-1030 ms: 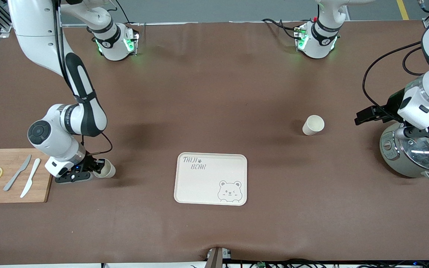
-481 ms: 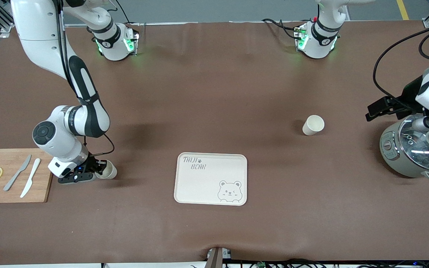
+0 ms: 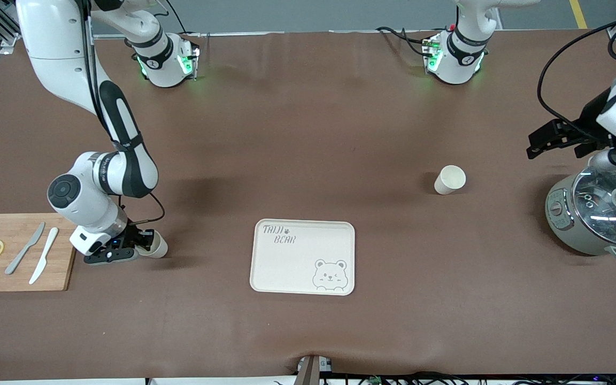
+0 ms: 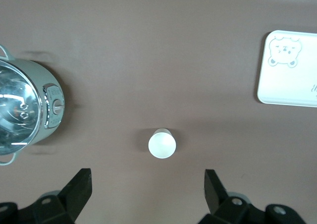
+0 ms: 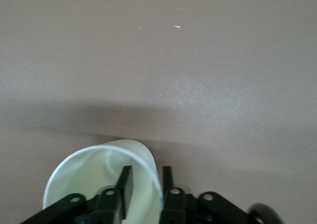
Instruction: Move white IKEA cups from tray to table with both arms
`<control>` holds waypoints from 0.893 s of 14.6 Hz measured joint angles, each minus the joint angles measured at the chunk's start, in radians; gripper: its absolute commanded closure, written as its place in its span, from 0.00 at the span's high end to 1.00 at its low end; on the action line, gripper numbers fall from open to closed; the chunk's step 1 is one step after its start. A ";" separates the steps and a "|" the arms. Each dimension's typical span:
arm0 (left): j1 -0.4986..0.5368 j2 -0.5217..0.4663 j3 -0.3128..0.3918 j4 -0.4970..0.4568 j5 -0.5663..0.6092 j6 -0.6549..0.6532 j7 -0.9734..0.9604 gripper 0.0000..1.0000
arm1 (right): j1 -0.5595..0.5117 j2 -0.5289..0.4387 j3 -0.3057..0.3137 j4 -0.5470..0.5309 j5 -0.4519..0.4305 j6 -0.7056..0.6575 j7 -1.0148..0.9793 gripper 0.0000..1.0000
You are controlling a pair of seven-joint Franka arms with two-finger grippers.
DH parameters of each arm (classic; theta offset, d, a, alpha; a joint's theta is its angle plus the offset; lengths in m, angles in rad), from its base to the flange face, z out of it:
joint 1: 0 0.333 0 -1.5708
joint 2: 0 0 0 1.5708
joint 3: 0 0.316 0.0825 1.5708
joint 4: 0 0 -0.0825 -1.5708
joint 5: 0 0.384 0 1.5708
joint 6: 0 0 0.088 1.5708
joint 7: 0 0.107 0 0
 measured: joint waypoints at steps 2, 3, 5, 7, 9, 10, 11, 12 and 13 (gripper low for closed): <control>-0.013 -0.002 0.003 0.003 0.005 -0.003 0.008 1.00 | 0.000 0.000 0.000 0.000 0.000 0.000 0.000 1.00; -0.013 -0.003 0.004 0.003 0.005 -0.004 0.024 1.00 | 0.000 0.000 0.000 0.000 0.000 0.000 0.000 1.00; -0.013 -0.003 0.008 0.004 0.006 -0.005 0.067 1.00 | 0.000 0.000 0.000 0.000 0.000 0.001 0.000 1.00; -0.011 -0.005 0.010 0.005 0.007 -0.026 0.108 1.00 | 0.000 0.000 -0.001 0.001 0.000 0.001 0.000 1.00; -0.011 -0.006 0.012 0.006 0.017 -0.055 0.144 1.00 | -0.002 0.000 -0.002 0.003 0.000 0.001 -0.007 1.00; -0.011 -0.006 0.012 0.006 0.032 -0.068 0.150 1.00 | -0.004 -0.001 -0.003 0.005 0.001 -0.001 -0.018 1.00; -0.011 -0.006 0.012 0.006 0.044 -0.082 0.153 1.00 | -0.009 -0.004 -0.004 0.006 0.001 -0.013 -0.030 1.00; -0.011 -0.006 0.012 0.006 0.048 -0.092 0.155 1.00 | -0.016 -0.012 -0.005 0.012 0.001 -0.042 -0.043 1.00; -0.012 -0.006 0.011 0.005 0.048 -0.096 0.156 1.00 | -0.024 -0.024 -0.006 0.025 0.001 -0.084 -0.056 1.00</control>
